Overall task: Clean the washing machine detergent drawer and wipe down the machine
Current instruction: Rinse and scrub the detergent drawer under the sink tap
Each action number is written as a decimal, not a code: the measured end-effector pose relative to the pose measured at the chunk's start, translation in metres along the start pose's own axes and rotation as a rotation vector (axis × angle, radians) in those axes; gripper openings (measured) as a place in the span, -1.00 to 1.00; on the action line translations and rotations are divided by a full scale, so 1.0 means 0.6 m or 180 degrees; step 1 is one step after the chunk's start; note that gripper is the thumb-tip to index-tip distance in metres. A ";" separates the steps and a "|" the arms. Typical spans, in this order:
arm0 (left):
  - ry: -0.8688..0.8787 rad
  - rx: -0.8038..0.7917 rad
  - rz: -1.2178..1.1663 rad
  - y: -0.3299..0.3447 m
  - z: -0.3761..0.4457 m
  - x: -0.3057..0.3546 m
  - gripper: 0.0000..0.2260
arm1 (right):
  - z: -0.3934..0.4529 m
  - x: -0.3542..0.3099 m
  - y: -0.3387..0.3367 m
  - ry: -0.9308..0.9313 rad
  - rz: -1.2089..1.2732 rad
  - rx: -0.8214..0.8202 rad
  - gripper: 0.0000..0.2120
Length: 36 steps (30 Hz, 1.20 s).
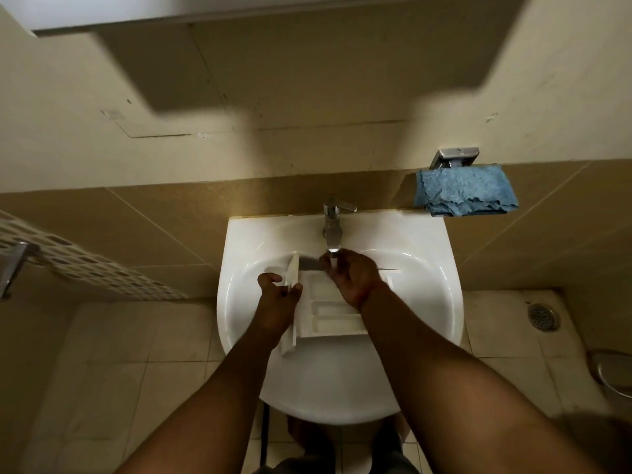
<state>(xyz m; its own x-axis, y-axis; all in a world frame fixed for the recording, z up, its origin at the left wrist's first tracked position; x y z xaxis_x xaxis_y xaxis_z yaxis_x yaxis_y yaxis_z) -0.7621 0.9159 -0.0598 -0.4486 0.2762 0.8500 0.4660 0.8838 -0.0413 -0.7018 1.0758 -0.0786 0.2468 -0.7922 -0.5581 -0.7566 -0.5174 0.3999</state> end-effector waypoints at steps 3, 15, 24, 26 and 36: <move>0.0019 0.0027 -0.0079 -0.001 0.002 -0.004 -0.67 | -0.029 0.044 0.048 -0.0587 -0.1540 -0.0232 -0.76; -0.0004 0.0078 0.0054 0.006 0.001 -0.006 -0.67 | -0.107 0.084 -0.068 -0.2021 -0.7067 0.0681 -0.59; 0.0019 -0.0018 0.0117 0.007 -0.002 -0.002 -0.67 | -0.095 0.074 -0.080 -0.1767 -0.7248 0.0363 -0.49; 0.0055 0.0004 0.0189 0.009 -0.004 0.000 -0.68 | -0.098 0.070 -0.086 -0.1844 -0.7126 0.0209 -0.52; 0.0789 0.0020 0.0853 -0.003 -0.050 0.038 -0.75 | -0.152 0.012 -0.198 -0.1618 -0.4236 0.1611 -0.66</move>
<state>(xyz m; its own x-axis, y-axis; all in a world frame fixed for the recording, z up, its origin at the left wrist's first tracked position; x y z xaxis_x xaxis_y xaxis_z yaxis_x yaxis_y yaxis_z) -0.7505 0.9092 -0.0245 -0.1122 0.3992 0.9100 0.5368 0.7950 -0.2825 -0.5548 1.1019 -0.0639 0.7502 0.3982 -0.5278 -0.3054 -0.4994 -0.8108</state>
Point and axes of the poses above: each hand's wrist, its own z-axis towards the middle knuckle, its own y-axis out of the palm, x = y × z, the point moved 8 cm from there along z, towards the middle knuckle, and after that the axes turned 12 degrees about -z, right-handed, at the moved point
